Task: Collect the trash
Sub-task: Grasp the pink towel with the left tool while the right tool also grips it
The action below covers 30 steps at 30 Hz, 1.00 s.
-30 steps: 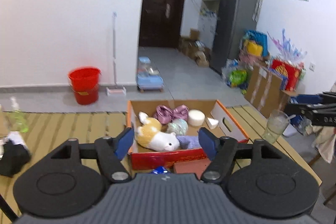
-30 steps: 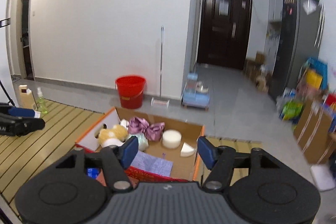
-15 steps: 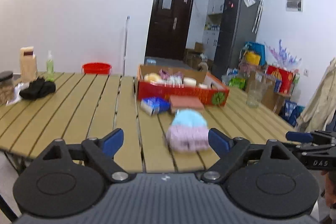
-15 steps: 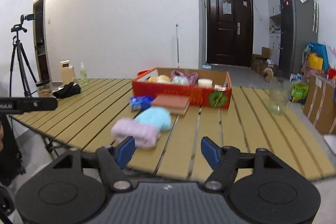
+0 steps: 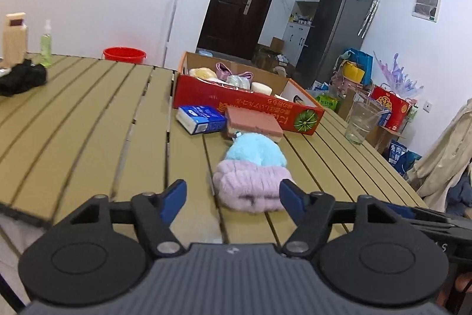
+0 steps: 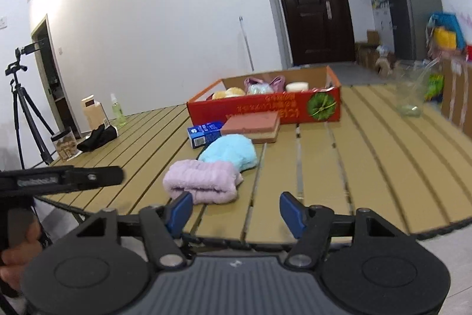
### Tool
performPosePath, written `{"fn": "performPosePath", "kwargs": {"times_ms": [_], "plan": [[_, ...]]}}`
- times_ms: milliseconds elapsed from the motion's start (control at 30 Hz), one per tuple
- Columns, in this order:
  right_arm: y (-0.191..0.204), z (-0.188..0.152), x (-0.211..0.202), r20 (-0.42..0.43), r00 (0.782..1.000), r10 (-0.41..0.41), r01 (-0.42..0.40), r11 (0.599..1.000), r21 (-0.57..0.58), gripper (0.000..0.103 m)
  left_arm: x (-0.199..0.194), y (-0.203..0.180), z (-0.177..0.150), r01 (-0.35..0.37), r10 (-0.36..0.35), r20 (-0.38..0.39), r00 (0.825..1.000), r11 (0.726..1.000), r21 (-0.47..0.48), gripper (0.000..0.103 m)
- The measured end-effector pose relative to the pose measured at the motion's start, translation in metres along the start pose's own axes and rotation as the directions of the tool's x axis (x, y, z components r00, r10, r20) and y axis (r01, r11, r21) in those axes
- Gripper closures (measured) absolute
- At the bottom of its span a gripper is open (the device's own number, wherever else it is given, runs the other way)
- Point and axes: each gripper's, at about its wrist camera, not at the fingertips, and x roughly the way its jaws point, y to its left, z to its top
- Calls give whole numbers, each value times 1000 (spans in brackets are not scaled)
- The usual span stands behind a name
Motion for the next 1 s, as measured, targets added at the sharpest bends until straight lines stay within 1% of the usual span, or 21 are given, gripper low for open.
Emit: {"fn": "performPosePath", "kwargs": {"times_ms": [33, 67, 133, 167, 200, 233, 267, 300, 367, 400, 500, 533, 667, 800, 900, 1000], "plan": [[0, 3, 11, -7, 1000, 9, -9, 1000, 8, 41, 12, 0, 2, -2, 2, -14, 1000, 1000, -7, 34], [-2, 7, 23, -14, 1000, 16, -16, 1000, 12, 42, 24, 1, 5, 2, -3, -25, 1000, 1000, -15, 38], [-2, 14, 48, -27, 999, 25, -25, 1000, 10, 46, 46, 2, 6, 12, -13, -42, 999, 1000, -23, 43], [-2, 17, 62, -37, 999, 31, -31, 999, 14, 50, 55, 4, 5, 17, -18, -55, 998, 1000, -27, 48], [-3, 19, 74, -45, 998, 39, -38, 999, 21, 53, 64, 6, 4, 24, -26, -71, 997, 999, -32, 56], [-5, 22, 86, -54, 997, 49, -47, 998, 36, 54, 73, 8, 2, 38, -42, -89, 995, 998, -40, 61], [-6, 23, 97, -68, 996, 62, -59, 997, 51, 59, 78, 10, -1, 57, -61, -99, 993, 997, -47, 69], [-7, 23, 108, -81, 994, 80, -75, 995, 66, 65, 81, 11, -3, 68, -73, -102, 992, 996, -52, 71], [-10, 19, 122, -110, 988, 108, -97, 991, 97, 73, 83, 13, -5, 71, -74, -93, 993, 997, -35, 73], [-12, 17, 125, -109, 987, 121, -108, 987, 117, 76, 83, 14, -6, 74, -78, -95, 992, 996, -38, 74], [-19, 16, 130, -101, 984, 147, -130, 978, 161, 83, 84, 17, -7, 88, -94, -101, 990, 994, -63, 75], [-20, 16, 131, -99, 983, 153, -135, 976, 173, 83, 84, 15, -6, 89, -95, -101, 990, 994, -62, 75], [-15, 16, 129, -97, 985, 139, -127, 984, 124, 85, 83, 10, -6, 83, -87, -97, 991, 995, -47, 77], [-13, 17, 122, -93, 986, 137, -126, 985, 121, 88, 74, 2, -4, 69, -69, -90, 994, 998, -7, 81], [-8, 20, 105, -82, 984, 156, -146, 983, 111, 89, 53, -7, 2, 86, -86, -66, 994, 996, 4, 82], [-9, 30, 76, -36, 982, 186, -180, 976, 124, 89, 34, -20, 21, 131, -130, -25, 991, 991, 8, 82]]}}
